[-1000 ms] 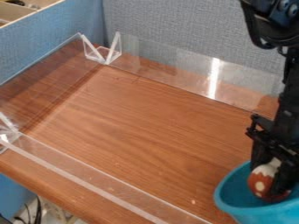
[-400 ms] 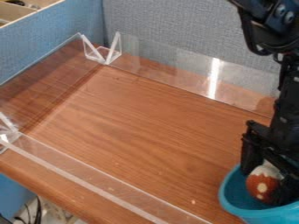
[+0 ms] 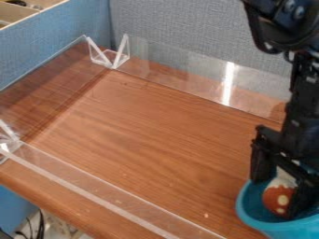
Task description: Put the mushroom in the blue bowl
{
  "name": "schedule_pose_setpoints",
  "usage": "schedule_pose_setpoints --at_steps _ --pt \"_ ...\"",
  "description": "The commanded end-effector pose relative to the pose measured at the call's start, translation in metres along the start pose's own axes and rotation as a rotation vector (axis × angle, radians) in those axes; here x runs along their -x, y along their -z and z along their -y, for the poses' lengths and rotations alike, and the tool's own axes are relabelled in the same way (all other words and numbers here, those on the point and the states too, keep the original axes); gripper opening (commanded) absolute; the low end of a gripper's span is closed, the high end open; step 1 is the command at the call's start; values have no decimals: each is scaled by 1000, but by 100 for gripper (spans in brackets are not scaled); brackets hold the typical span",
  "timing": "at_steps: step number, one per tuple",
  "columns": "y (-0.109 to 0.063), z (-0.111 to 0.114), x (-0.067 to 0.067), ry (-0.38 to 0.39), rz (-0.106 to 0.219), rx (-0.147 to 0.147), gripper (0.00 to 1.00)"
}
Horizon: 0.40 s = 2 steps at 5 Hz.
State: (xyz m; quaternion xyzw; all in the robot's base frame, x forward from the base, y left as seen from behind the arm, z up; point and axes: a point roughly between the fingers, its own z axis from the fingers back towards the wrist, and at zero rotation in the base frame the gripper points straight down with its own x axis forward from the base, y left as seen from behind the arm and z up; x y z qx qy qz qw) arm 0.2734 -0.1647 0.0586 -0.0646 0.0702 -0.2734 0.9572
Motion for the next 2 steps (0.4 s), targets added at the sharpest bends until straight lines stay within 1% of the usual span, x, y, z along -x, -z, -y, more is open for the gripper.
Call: schedule_pose_setpoints --at_steps 1,2 --pt "-27 -4 2 -20 74 -8 100" --pt "-31 -8 5 -36 78 -14 100"
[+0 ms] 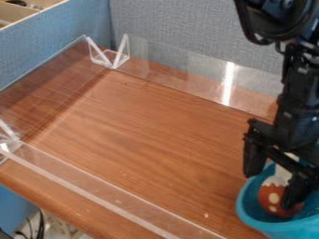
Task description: Put the mushroom in the blue bowl
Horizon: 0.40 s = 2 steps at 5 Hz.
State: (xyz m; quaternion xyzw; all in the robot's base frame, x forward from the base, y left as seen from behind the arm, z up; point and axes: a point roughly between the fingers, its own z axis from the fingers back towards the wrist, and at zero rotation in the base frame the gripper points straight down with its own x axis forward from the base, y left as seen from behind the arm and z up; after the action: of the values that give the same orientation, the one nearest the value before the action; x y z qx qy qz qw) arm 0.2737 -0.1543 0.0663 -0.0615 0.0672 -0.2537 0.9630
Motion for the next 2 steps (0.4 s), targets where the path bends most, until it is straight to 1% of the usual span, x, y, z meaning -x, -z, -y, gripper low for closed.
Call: schedule_pose_setpoints --at_steps 1,2 --pt "-24 -3 2 -6 71 -8 100" --pt "-29 -6 5 -18 75 -13 100"
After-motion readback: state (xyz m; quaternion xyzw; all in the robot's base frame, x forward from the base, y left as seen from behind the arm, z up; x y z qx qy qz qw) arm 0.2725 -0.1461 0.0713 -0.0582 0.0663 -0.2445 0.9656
